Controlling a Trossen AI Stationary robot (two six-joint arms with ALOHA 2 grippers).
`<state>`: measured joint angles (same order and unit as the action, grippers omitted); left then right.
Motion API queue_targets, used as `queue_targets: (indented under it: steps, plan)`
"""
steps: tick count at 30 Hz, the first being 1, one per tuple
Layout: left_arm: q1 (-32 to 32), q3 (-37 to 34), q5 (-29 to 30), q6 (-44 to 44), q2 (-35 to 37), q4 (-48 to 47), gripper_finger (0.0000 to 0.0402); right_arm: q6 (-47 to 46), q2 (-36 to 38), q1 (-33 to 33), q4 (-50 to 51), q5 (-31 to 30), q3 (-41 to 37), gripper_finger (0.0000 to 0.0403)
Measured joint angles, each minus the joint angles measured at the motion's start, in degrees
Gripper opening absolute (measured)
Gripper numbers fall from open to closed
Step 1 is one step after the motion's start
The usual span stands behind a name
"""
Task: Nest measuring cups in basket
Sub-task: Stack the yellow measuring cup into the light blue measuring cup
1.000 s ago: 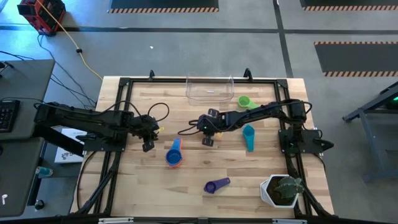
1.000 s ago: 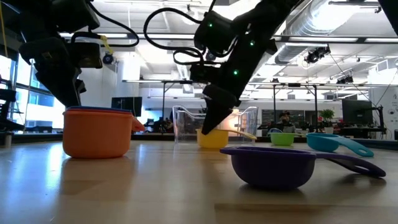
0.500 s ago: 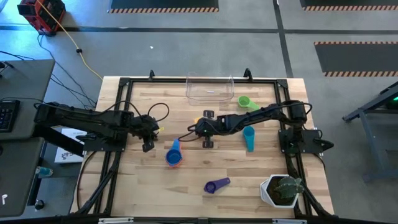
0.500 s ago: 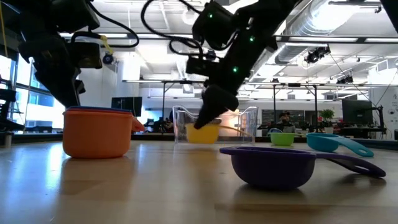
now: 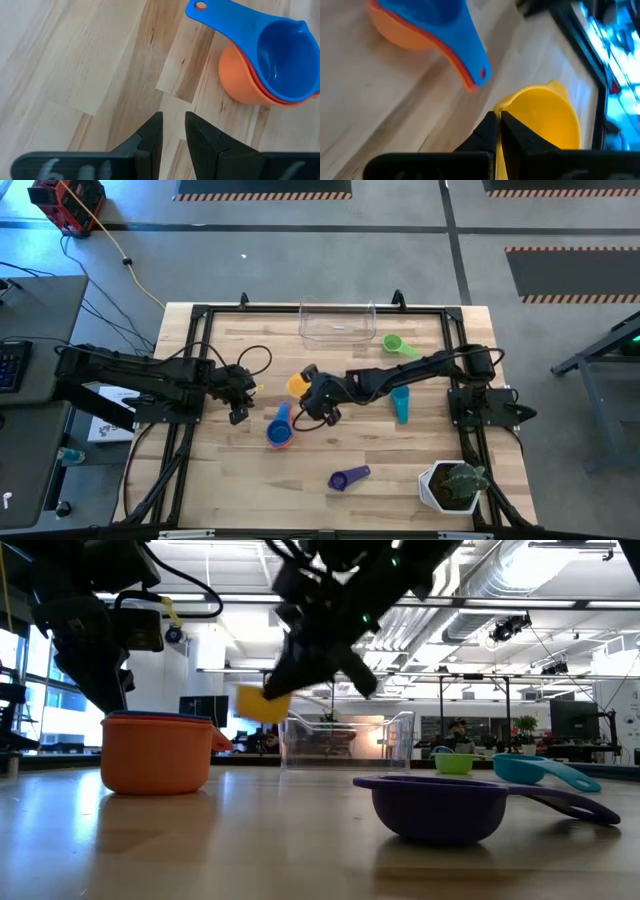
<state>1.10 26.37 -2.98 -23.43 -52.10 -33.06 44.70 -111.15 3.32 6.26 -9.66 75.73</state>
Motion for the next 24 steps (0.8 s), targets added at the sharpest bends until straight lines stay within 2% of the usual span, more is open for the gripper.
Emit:
queue_targets:
  steps: [10,16,19,24]
  plan:
    - [0.0,0.0,-0.05,-0.45,0.0,0.0,0.0074,15.15,0.02,0.1,8.69,20.93,9.64,0.0]
    - [0.0,0.0,-0.02,-0.45,0.0,0.02,0.0074,25.72,0.05,0.11,9.3,36.95,11.74,0.0]
    - [0.0,0.0,-0.01,-0.49,0.0,0.02,0.0074,30.03,0.06,0.05,9.38,40.12,11.75,0.0]
    - [0.0,-0.01,0.51,-0.55,0.0,0.03,0.0074,31.85,-1.18,-0.06,8.91,40.58,11.75,0.0]
